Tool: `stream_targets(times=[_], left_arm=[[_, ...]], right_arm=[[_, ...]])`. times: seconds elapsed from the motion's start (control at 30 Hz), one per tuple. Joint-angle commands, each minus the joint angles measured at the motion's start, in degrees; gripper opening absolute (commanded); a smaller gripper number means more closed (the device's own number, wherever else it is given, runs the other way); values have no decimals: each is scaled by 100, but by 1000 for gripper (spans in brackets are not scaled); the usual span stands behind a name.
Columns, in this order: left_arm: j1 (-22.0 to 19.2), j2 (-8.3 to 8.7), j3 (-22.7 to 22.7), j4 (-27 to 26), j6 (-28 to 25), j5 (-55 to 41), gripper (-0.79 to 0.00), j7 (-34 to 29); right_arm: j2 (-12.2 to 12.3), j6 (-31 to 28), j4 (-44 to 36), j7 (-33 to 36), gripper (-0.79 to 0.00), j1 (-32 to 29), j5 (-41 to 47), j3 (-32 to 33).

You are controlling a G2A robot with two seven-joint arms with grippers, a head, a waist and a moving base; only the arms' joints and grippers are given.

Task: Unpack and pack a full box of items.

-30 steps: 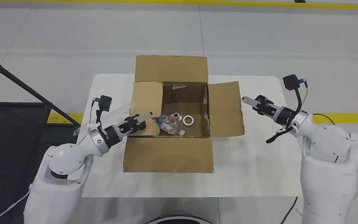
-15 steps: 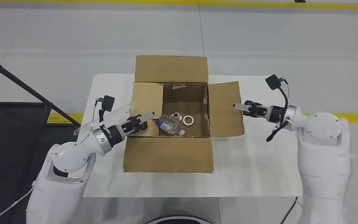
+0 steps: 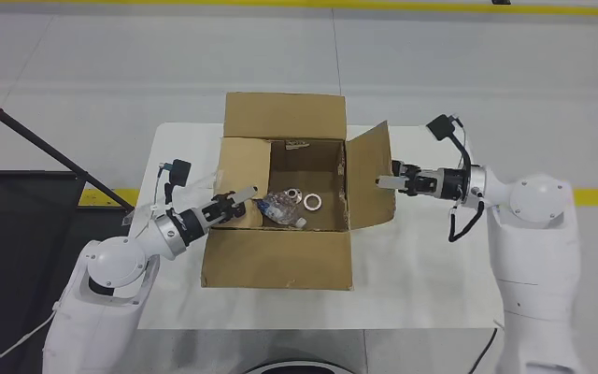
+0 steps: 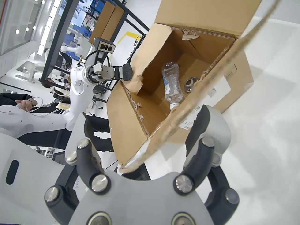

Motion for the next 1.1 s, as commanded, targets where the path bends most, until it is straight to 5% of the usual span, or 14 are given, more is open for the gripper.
stream_targets(times=[0.0,0.57,0.87,1.07], left_arm=[[-4,7,-5,7,-1,-18,0,9],[-72,58,-66,39,-39,-231,0,119],[114,132,-876,19,-302,-791,0,63],[452,235,-1407,235,-702,-1088,0,-986]], right_arm=[[2,16,-47,-95,0,37,51,-107],[-149,186,199,-940,0,671,-515,-1901],[-230,451,492,-1518,0,963,-1270,-2534],[-234,447,558,-1666,0,989,-1382,-2667]])
